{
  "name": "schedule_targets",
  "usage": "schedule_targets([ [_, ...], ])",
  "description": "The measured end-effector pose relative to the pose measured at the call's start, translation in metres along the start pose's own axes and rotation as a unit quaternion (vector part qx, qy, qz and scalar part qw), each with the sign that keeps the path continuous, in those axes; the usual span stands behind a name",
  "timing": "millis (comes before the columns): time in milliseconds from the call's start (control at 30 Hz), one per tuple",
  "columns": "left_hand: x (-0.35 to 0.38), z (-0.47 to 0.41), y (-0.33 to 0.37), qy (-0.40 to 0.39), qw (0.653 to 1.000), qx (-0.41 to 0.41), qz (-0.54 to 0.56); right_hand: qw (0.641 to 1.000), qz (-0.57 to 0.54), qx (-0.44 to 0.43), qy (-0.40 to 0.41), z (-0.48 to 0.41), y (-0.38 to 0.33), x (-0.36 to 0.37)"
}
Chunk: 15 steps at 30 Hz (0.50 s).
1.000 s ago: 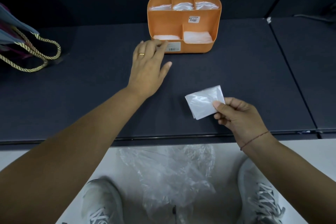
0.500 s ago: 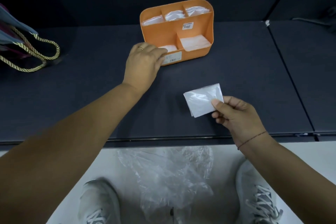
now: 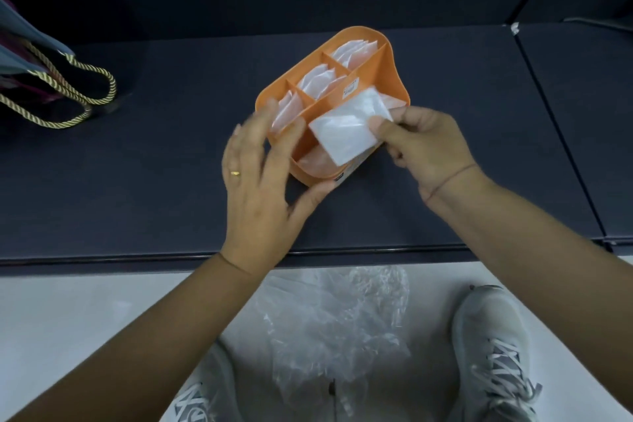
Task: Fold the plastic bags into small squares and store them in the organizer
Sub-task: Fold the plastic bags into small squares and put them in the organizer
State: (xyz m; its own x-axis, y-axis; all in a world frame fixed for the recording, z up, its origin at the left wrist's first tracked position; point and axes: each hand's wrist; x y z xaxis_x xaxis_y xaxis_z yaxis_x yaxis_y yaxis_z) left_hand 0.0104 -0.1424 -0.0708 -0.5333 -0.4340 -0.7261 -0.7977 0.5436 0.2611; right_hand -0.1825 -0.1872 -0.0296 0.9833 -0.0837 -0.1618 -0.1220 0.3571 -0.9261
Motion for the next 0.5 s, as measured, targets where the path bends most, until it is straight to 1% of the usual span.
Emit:
schedule_targets([
  [67,-0.004,-0.009,-0.01,-0.057,0.995,-0.062,0.054,0.996,0.085,-0.013,0.006,-0.007,0.001,0.014],
  [100,-0.004,-0.014,-0.016,-0.092,0.987,-0.095,0.089,0.99,0.136,-0.022,0.013,-0.01,0.004,0.02],
  [167,-0.005,-0.022,-0.023,-0.148,0.965,-0.15,0.156,0.966,0.255,-0.033,0.035,-0.013,0.007,0.03],
  [233,-0.004,-0.026,-0.022,-0.16,0.952,-0.179,0.189,0.94,0.334,-0.026,0.054,-0.013,0.006,0.037],
  [333,-0.004,-0.026,-0.013,-0.144,0.954,-0.2,0.169,0.934,0.347,-0.027,0.083,-0.011,0.003,0.043],
  [433,-0.004,-0.019,-0.003,-0.13,0.961,-0.199,0.142,0.933,0.331,-0.063,0.124,-0.008,0.007,0.042],
  [500,-0.004,-0.015,0.004,-0.118,0.965,-0.193,0.132,0.938,0.298,-0.099,0.148,0.0,0.014,0.036],
])
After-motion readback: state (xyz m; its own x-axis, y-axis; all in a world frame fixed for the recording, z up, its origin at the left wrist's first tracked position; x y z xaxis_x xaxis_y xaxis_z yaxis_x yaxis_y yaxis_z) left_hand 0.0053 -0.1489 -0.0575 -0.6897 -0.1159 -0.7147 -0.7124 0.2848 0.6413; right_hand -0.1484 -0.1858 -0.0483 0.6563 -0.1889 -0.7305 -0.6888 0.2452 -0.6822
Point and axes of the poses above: each hand's wrist, its own z-axis away from the middle knuckle, its own x-axis out of the palm, y = z × x, and after that the axes turned 7 degrees about x, right-handed
